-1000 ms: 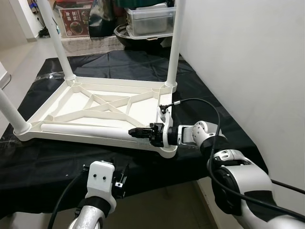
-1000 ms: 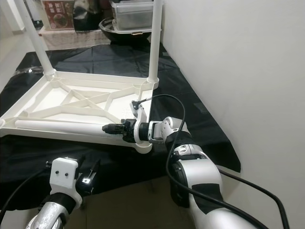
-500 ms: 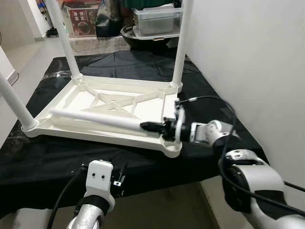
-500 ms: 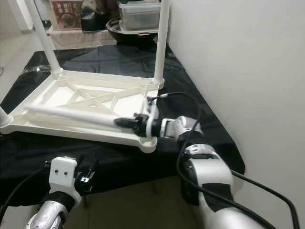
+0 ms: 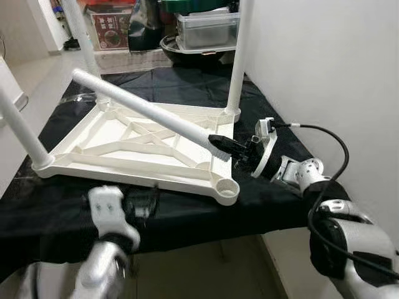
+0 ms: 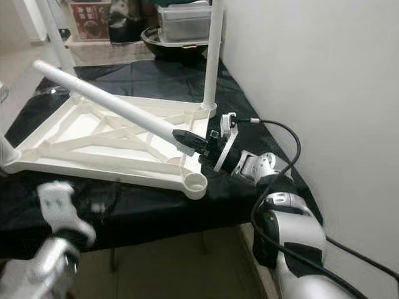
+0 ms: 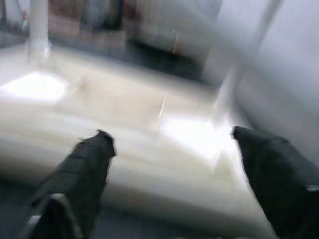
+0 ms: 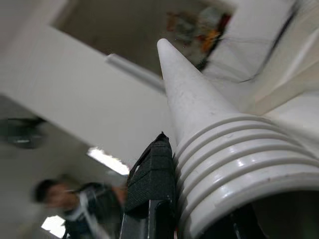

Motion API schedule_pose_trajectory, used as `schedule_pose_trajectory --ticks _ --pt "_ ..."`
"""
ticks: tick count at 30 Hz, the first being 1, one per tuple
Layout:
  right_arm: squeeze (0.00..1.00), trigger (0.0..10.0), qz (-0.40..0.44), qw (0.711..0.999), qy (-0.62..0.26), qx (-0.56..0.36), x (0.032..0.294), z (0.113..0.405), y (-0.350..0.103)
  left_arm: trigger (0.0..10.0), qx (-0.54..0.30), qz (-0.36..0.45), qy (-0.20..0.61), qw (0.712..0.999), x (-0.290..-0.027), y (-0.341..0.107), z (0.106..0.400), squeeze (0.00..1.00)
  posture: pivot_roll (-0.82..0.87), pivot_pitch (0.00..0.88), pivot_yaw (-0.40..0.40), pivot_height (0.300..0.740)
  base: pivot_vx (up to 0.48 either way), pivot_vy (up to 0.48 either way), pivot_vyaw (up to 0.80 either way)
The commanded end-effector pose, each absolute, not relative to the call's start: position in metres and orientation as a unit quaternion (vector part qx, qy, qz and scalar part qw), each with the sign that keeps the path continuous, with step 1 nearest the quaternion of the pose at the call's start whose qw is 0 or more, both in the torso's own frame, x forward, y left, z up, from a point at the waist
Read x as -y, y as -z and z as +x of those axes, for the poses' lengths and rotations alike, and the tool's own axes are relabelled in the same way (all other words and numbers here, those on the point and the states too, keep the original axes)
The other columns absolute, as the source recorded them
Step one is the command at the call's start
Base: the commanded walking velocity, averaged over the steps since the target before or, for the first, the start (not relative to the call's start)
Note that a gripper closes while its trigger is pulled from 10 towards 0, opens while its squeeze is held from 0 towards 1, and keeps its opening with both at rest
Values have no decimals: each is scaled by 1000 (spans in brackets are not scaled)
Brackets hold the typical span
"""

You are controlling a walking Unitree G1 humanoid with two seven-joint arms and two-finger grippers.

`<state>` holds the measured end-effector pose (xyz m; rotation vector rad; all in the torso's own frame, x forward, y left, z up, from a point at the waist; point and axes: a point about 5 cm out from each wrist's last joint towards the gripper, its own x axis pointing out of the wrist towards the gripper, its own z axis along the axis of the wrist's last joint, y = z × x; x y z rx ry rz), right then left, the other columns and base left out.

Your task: Building children table

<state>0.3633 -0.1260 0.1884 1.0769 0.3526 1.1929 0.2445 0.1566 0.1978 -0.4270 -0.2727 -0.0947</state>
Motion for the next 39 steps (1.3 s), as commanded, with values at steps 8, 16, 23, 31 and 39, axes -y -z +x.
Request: schedule_pose_trajectory --ticks 8,16,23,31,39 --pt "0 0 531 609 -574 -133 111 353 -192 10000 225 -363 77 901 -181 -242 254 0 24 8 -20 740 0 0 0" --pt "0 0 540 580 -593 -141 107 342 -191 10000 199 -427 78 879 -188 -229 257 0 17 12 -22 740 0 0 0" --pt "0 0 535 563 -608 -160 102 333 -188 10000 178 -445 103 872 -181 -225 258 0 16 13 -21 740 0 0 0" --pt "0 0 516 558 -620 -195 95 320 -180 10000 169 -453 154 862 -166 -231 258 0 15 15 -17 740 0 0 0" --pt "0 0 515 564 -609 -212 103 319 -173 10000 189 -457 163 854 -173 -241 254 0 19 19 -24 740 0 0 0"
